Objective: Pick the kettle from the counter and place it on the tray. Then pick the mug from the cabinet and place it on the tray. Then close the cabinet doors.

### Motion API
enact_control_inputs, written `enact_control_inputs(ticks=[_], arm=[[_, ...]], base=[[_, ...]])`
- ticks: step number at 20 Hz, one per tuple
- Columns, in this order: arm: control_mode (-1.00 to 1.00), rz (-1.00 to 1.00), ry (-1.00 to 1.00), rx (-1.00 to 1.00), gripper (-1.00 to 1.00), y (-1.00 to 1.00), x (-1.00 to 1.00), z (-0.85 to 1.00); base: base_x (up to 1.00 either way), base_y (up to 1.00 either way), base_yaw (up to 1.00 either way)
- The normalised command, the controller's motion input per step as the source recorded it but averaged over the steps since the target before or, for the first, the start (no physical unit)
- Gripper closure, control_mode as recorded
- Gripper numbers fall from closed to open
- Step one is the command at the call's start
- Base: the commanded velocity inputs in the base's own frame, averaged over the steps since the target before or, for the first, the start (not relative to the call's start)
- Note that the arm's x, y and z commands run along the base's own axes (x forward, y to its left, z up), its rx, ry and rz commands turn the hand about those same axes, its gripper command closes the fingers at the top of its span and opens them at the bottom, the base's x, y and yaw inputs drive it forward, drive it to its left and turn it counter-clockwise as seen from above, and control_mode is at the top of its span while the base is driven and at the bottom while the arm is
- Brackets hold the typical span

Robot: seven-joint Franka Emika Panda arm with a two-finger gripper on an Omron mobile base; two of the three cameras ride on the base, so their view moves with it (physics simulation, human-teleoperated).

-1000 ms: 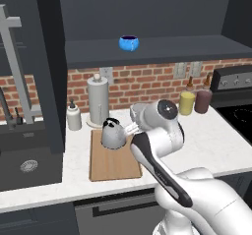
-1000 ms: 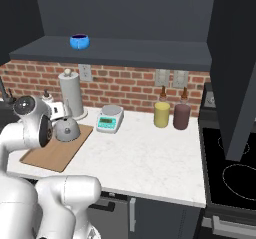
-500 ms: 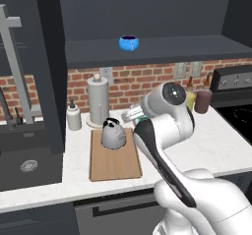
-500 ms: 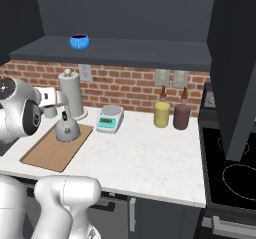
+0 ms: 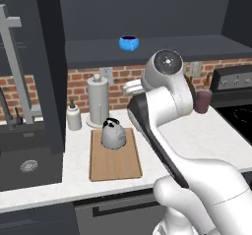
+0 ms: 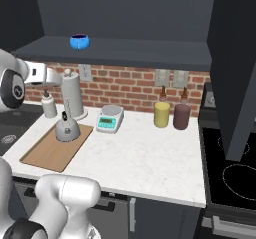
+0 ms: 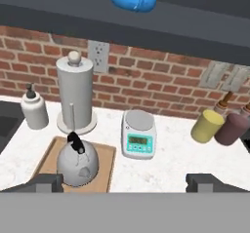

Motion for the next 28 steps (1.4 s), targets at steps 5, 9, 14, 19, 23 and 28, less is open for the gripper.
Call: enact_control_inputs(ticks=[5,9,14,19,23,28], arm=[[-1.0,-0.11,0.0,0.02,-1.0,-0.22,0.0,0.74],[-1.0,-0.06,0.0,0.02,-1.0,-0.26,0.13,0.52],[-1.0,-0.01,-0.06,0.0,-1.0,-0.2,0.26,0.21],[-1.0,0.0,-0.27,0.0,-1.0,-0.1,0.29,0.0],[-1.0,0.0,-0.06,0.06,-1.0,-0.04,0.65,0.1],[-1.0,0.0,0.2,0.17,-1.0,-0.03,0.64,0.03]], base=[[0.0,0.0,0.0],[0.0,0.0,0.0],[0.0,0.0,0.0],[0.0,0.0,0.0],[0.0,0.0,0.0],[0.0,0.0,0.0]])
